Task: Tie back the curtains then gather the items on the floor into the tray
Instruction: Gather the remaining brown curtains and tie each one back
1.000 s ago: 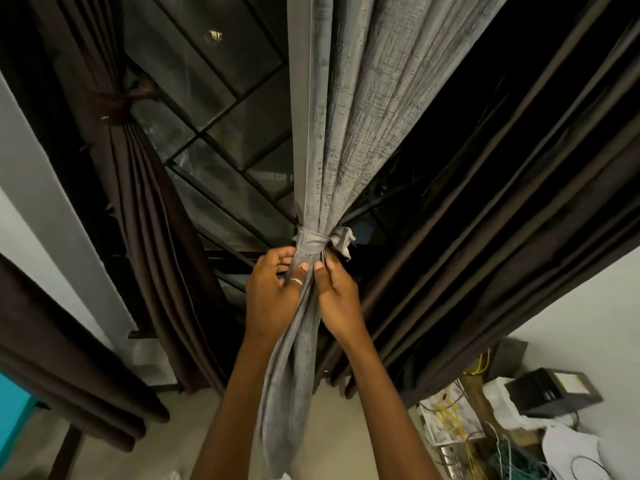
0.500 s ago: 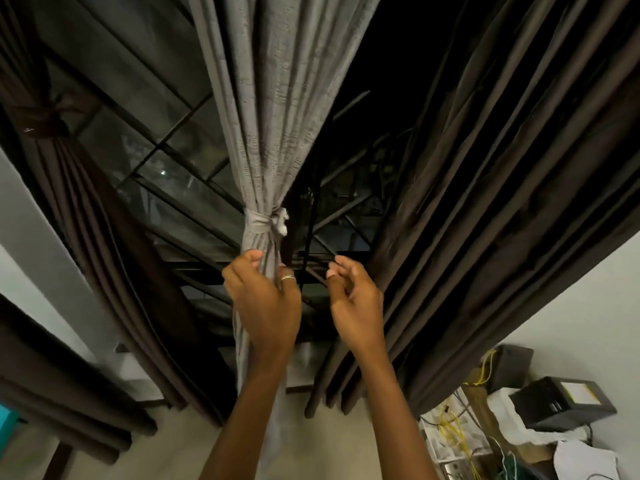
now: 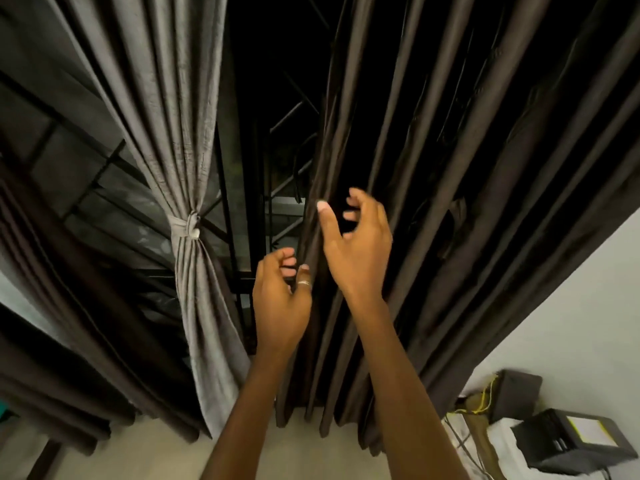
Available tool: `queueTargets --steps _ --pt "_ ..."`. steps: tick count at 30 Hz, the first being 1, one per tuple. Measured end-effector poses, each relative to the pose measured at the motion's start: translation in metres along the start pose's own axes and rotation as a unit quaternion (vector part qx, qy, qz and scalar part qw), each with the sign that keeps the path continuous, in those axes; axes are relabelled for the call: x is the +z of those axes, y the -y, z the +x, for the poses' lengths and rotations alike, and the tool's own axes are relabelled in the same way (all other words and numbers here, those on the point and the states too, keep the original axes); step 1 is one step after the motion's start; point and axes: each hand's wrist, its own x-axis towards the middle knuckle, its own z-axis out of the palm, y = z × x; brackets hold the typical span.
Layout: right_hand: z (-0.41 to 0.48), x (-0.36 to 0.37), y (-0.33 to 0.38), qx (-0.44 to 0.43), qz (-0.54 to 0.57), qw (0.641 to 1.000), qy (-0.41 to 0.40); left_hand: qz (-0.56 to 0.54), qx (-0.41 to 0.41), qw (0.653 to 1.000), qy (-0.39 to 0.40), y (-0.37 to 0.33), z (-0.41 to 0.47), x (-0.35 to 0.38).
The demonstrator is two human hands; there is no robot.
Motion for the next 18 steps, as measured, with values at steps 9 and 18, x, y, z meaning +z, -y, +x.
queueTargets --steps 9,18 --pt "0.018 0.03 0.013 -0.095 -0.066 0.993 -0.006 -0.047 -0.008 0.999 -0.013 -0.025 0.001 -0.013" --pt "-0.057 0.029 -0.022 -0.045 0.03 0.998 0.039 0.009 0.042 0.999 0.033 -0.05 0.027 -0.022"
